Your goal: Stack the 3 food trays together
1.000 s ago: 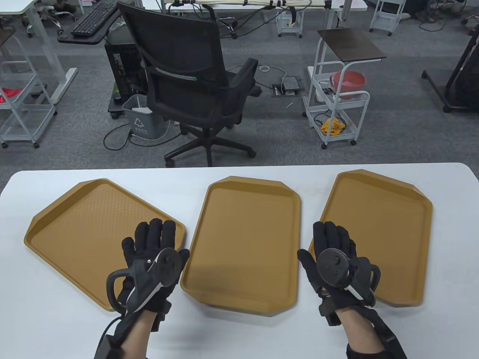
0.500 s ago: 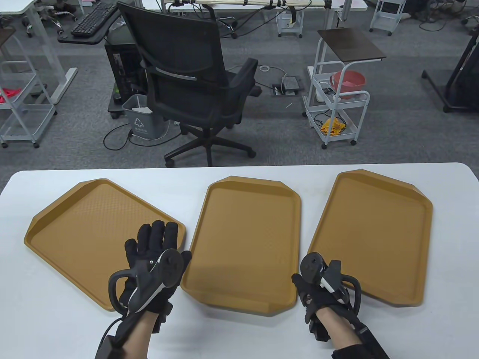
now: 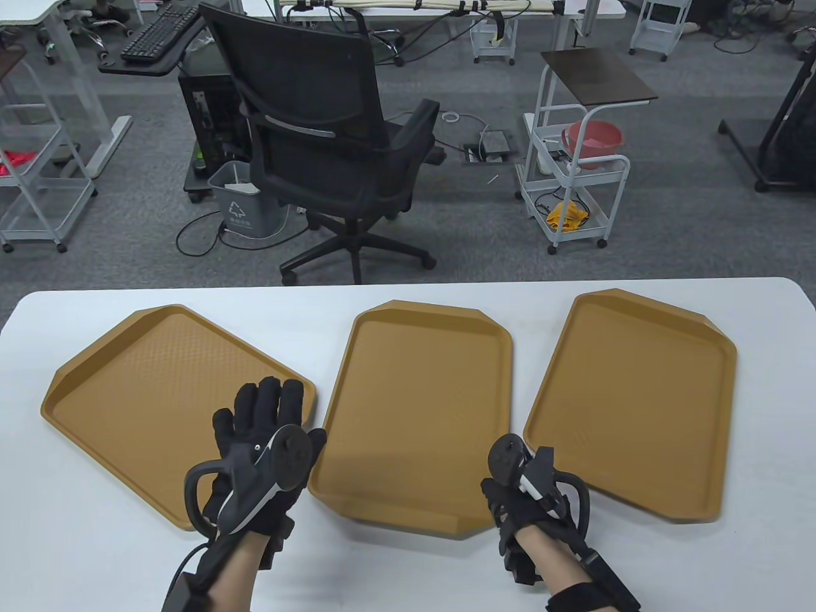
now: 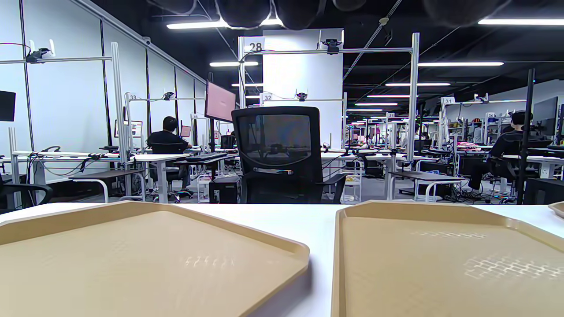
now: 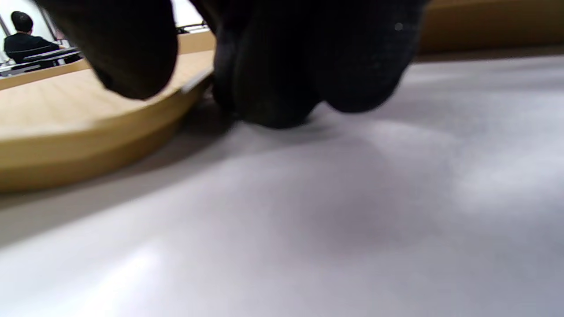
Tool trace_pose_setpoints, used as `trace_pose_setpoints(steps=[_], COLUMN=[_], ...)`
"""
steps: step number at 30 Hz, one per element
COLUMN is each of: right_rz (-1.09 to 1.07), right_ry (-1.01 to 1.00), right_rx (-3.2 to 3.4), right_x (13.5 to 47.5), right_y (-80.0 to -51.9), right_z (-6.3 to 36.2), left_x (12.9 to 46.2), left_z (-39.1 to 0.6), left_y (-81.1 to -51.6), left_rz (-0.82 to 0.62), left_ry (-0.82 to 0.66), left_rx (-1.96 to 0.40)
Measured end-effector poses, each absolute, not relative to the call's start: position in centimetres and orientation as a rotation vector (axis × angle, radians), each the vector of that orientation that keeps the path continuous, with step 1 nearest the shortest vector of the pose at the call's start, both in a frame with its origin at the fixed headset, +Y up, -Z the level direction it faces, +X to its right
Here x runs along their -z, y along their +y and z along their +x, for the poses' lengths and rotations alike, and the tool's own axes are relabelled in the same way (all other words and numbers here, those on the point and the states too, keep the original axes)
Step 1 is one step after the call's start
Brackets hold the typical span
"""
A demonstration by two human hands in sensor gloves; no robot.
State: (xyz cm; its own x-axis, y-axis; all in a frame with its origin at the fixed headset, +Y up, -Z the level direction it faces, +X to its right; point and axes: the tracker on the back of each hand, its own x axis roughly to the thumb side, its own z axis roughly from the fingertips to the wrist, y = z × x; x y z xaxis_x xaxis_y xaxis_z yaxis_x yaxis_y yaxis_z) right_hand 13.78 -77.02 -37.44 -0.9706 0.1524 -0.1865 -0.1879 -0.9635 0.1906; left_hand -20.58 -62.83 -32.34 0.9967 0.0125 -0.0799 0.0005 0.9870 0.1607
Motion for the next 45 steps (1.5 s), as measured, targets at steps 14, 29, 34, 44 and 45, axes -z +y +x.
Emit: trace_pose_setpoints(steps=[14, 29, 34, 44, 45], right_rz=[-0.404, -0.33, -0.314, -0.335, -0.341], right_ry=[0.504, 0.29, 0.126, -0.137, -0.181], right_rx=[-2.117, -2.03, -1.962, -1.934, -1.954], right_x=[37.9, 36.8, 36.8, 35.8, 35.6], right_y=[-78.0, -75.6, -74.9, -68.7, -67.9], right_z=[16.8, 16.6, 17.3, 24.4, 25.5], left_x=[32.4, 32.3, 32.3, 32.1, 32.0], left_z=[-20.8, -20.7, -20.6, -20.6, -20.5], left_y=[-62.9, -62.9, -62.9, -62.6, -62.6], left_rz=[0.172, 0.171, 0.165, 0.153, 0.157], left_ry=[0.084, 0.073, 0.064, 0.057, 0.057], left_rx=[-0.013, -0.016, -0.013, -0.028, -0.029])
